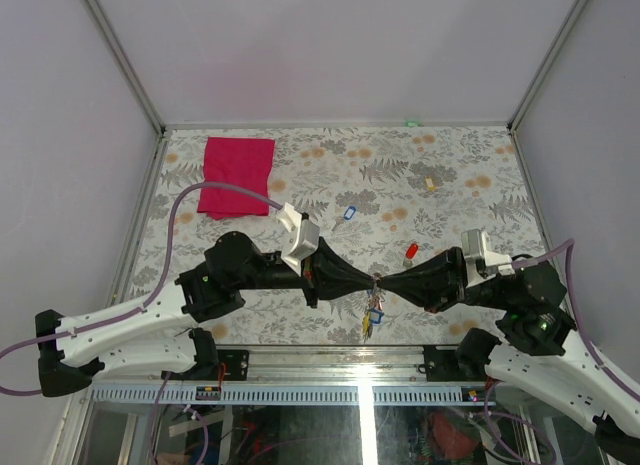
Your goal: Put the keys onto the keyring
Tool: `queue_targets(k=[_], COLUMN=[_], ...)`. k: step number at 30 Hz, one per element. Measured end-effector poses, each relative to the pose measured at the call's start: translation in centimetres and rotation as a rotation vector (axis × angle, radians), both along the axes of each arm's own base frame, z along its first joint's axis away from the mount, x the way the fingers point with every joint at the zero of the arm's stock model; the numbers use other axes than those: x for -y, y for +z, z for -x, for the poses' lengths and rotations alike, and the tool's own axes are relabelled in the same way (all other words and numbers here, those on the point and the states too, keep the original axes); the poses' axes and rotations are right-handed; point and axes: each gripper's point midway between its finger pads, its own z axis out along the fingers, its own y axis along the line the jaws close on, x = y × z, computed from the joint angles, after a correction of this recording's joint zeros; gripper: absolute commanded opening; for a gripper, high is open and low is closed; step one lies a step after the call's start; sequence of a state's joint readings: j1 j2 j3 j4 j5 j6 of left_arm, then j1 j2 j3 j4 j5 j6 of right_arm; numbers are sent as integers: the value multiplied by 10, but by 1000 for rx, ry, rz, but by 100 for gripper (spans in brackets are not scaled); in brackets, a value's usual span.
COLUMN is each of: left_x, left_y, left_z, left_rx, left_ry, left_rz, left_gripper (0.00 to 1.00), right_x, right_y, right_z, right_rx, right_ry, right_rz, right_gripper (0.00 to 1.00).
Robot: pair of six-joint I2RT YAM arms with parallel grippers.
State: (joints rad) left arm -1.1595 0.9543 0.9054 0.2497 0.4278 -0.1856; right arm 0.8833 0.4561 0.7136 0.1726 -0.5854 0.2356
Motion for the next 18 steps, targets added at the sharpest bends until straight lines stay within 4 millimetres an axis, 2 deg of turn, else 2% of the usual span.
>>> queue_targets(k=[3,6,11,18], left_x=[0,-2,-8,-14], left_y=[-1,0,-2,-7], left_z=[-1,-3,-6,-13], left_rx=[-5,-7,-6,-8], left_ry=[8,23,51,80], left_rz=[-20,-52,-146,-330], left_gripper=[0,0,0,0], right_x=[1,6,17,24], right_y=[-2,0,3,-8], right_z=[-1,-2,-3,-8], right_rx=[-9,-9,-15,-55], right_ry=[-8,-35,-87,-140], right_rz=[21,48,76,151], right_gripper=[32,40,47,49])
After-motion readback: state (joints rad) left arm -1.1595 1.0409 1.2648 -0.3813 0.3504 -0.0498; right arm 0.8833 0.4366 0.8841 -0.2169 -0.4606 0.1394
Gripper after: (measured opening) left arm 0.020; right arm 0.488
